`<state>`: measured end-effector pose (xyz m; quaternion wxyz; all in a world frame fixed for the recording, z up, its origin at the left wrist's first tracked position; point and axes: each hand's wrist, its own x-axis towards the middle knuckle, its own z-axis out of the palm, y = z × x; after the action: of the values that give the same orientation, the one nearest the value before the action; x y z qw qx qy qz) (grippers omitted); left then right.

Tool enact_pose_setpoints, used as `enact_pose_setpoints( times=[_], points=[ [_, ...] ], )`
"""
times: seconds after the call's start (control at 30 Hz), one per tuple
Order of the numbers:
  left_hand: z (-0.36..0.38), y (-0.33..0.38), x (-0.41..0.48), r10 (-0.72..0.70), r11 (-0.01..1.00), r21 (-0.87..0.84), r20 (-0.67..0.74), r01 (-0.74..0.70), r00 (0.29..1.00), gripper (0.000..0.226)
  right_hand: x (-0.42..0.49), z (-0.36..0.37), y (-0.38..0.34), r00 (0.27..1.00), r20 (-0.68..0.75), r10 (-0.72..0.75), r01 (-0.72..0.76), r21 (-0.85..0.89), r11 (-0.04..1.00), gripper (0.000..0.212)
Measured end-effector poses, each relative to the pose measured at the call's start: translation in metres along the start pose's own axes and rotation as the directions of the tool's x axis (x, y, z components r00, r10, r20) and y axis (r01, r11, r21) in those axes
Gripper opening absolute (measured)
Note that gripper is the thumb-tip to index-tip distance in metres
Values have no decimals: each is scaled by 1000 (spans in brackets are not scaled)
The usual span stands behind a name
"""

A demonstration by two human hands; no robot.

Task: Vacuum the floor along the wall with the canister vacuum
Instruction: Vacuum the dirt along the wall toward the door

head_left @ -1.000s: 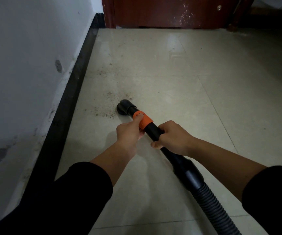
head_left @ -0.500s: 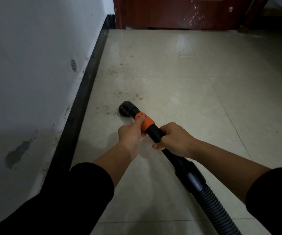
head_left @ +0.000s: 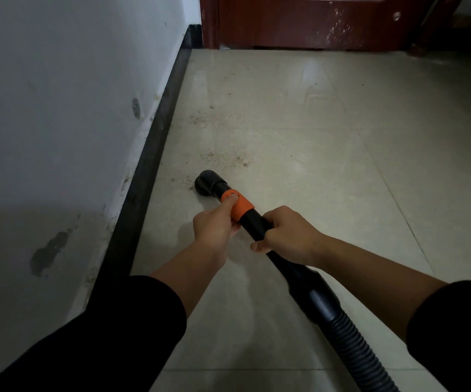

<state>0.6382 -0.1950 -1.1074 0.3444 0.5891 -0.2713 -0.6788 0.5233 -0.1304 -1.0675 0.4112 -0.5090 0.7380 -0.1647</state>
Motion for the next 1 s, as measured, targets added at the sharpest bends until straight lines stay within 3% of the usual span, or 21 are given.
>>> enact_pose_setpoints(
  times=[0.23, 1.0],
  points=[
    [-14, 4, 8, 23, 1000, 2, -20, -23, 1000, 28, 7, 10, -11, 1000, 15, -19, 19, -3, 1000, 17],
    [-58, 14, 24, 90, 996, -10, -128, -92, 988, 25, 26, 43, -37, 995, 44, -92, 93, -29, 995, 20]
  ],
)
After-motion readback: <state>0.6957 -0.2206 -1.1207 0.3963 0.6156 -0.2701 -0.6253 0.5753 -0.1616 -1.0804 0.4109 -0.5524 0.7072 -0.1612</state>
